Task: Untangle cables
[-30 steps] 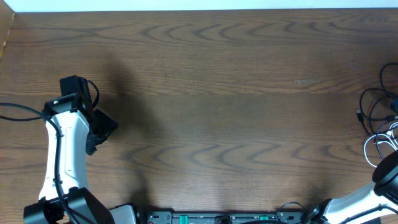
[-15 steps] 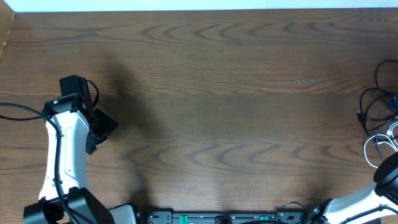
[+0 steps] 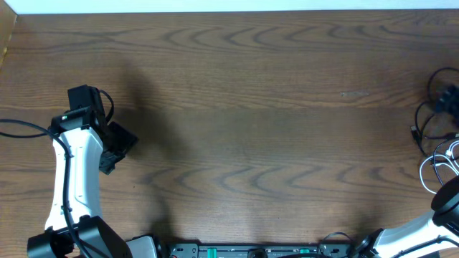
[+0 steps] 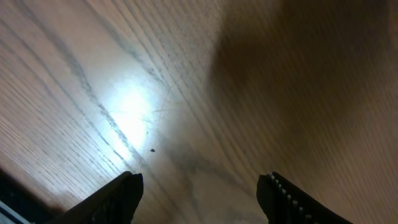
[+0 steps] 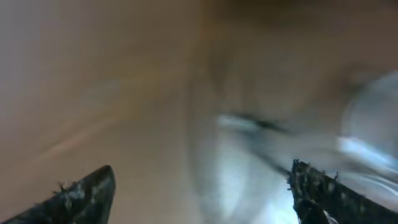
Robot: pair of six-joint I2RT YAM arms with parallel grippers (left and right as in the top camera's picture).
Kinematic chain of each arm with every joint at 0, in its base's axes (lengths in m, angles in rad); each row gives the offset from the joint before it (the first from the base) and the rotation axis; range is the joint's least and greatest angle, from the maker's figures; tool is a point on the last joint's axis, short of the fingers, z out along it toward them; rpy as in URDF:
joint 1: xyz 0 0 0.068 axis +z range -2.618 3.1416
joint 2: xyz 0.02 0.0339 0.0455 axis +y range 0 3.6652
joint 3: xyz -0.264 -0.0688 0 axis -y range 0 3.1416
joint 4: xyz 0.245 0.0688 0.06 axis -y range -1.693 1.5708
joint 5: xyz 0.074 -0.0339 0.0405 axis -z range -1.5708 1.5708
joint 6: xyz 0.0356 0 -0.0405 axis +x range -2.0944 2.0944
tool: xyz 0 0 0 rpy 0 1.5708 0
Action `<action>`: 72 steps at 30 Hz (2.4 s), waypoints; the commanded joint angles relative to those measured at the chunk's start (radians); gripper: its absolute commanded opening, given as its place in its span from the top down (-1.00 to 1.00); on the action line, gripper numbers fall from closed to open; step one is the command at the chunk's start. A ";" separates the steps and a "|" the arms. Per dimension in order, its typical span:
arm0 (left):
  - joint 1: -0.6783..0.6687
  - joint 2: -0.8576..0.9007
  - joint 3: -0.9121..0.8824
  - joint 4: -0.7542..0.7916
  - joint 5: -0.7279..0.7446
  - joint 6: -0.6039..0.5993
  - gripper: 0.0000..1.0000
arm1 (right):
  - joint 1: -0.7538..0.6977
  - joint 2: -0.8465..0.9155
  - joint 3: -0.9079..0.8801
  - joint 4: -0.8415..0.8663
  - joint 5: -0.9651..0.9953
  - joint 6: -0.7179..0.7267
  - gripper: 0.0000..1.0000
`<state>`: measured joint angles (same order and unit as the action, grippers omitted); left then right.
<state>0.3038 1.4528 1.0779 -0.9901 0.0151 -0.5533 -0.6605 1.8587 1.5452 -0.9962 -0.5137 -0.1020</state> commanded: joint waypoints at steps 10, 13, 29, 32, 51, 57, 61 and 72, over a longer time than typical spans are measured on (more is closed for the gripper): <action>-0.066 -0.009 0.004 0.019 0.000 -0.002 -0.29 | 0.008 0.005 -0.005 0.043 -0.274 -0.121 -0.54; -0.086 -0.009 0.004 0.027 0.000 -0.002 -0.29 | 0.011 0.005 -0.006 0.042 -0.263 -0.117 0.74; -0.134 -0.009 0.004 0.026 0.000 -0.002 -0.28 | 0.201 0.007 -0.097 0.279 0.135 0.055 0.98; -0.134 -0.009 0.004 0.026 0.001 -0.002 -0.28 | 0.204 0.007 -0.148 0.346 0.145 0.081 0.98; -0.134 -0.009 0.004 0.026 0.001 -0.002 -0.28 | 0.204 0.008 -0.436 0.549 0.118 0.132 0.94; -0.134 -0.009 0.003 0.026 0.001 -0.002 -0.28 | 0.204 0.008 -0.436 0.526 -0.088 0.130 0.70; -0.134 -0.009 0.003 0.022 0.001 -0.001 -0.28 | 0.203 -0.008 -0.431 0.604 -0.205 0.145 0.98; -0.134 -0.009 0.003 0.008 0.000 -0.002 -0.28 | 0.124 -0.137 -0.402 0.948 0.020 0.583 0.98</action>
<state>0.1734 1.4528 1.0779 -0.9771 0.0208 -0.5533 -0.5148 1.7111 1.1385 -0.0170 -0.6727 0.2928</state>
